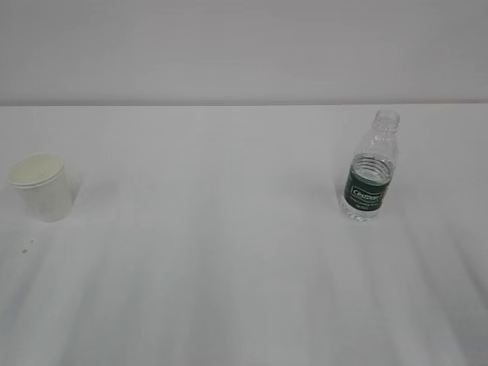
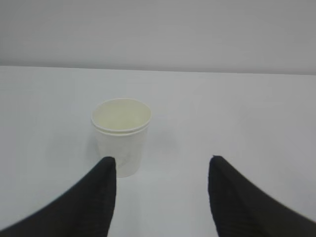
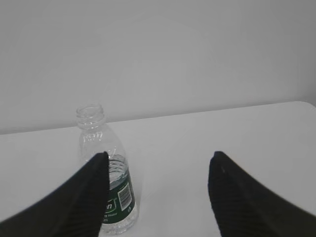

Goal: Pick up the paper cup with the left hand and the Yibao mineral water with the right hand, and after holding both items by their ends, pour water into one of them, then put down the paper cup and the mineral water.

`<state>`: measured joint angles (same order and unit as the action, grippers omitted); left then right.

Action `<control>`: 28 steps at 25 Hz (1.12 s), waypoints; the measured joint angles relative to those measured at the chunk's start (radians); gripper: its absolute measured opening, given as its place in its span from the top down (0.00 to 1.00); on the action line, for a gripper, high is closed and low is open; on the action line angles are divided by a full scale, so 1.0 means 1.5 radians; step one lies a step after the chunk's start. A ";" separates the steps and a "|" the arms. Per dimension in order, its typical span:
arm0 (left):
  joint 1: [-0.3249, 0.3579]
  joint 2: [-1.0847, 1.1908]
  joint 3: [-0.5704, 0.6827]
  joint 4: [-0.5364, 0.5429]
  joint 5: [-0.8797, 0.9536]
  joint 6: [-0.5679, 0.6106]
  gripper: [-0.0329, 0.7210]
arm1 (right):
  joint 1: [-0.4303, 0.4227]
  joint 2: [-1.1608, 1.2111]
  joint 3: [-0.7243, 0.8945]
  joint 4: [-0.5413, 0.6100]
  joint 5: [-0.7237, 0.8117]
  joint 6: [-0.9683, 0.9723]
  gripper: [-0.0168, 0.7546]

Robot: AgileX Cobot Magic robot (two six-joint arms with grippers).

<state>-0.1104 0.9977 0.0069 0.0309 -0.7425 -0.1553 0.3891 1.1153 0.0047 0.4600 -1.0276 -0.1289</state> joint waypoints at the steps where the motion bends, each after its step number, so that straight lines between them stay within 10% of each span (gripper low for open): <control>1: 0.000 0.000 0.000 0.000 0.000 -0.001 0.40 | 0.000 0.000 0.000 -0.009 0.000 0.000 0.36; 8: 0.000 0.014 0.000 0.000 0.004 -0.002 0.39 | 0.000 0.001 0.000 -0.071 0.024 0.001 0.36; 16: 0.000 0.016 0.000 0.003 -0.012 -0.007 0.07 | 0.000 0.005 0.000 -0.092 0.041 0.026 0.14; 28: 0.000 0.016 0.000 0.075 -0.017 -0.083 0.18 | 0.000 0.125 0.000 -0.161 0.054 0.066 0.10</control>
<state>-0.1104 1.0223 0.0069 0.1430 -0.7683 -0.2793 0.3891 1.3031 0.0047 0.2178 -0.9461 -0.0295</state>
